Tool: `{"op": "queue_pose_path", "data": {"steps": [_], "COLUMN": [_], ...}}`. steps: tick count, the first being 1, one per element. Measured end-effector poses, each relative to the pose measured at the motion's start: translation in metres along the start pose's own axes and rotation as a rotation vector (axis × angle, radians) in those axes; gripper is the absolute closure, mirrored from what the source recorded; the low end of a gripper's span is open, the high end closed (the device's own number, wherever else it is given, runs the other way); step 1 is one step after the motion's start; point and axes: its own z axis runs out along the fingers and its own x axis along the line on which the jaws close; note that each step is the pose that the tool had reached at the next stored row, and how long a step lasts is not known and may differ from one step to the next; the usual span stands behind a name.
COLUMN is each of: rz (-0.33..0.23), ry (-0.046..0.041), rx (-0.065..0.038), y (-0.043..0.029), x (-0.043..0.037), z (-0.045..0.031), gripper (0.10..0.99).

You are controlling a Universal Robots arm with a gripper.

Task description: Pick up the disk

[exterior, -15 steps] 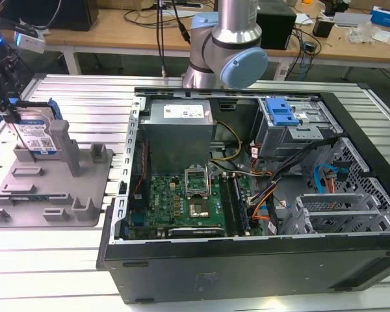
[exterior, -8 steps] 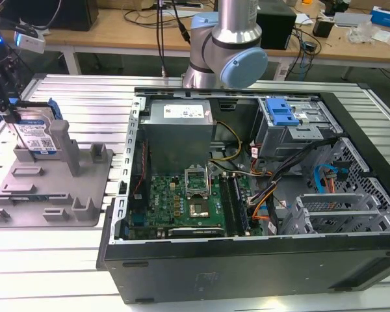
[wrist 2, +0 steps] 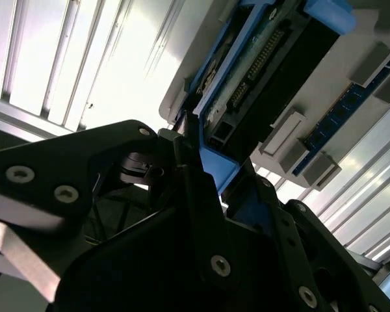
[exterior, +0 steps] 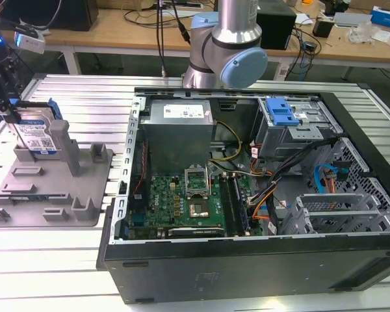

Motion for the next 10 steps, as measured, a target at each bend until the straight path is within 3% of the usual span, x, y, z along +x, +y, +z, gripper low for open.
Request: {"op": "queue_pose_path", "data": {"steps": [3, 5, 7, 10], "rz": [0.0, 0.0, 0.0, 0.0], "ry": [-0.0001, 0.0, 0.0, 0.0], "rx": [0.0, 0.0, 0.0, 0.0], "y": [0.0, 0.0, 0.0, -0.0001], "x": [0.0002, 0.0003, 0.0004, 0.0008], "z": [-0.0006, -0.0049, -0.0124, -0.0349], "gripper": [0.722, 0.722, 0.722, 0.722]}}
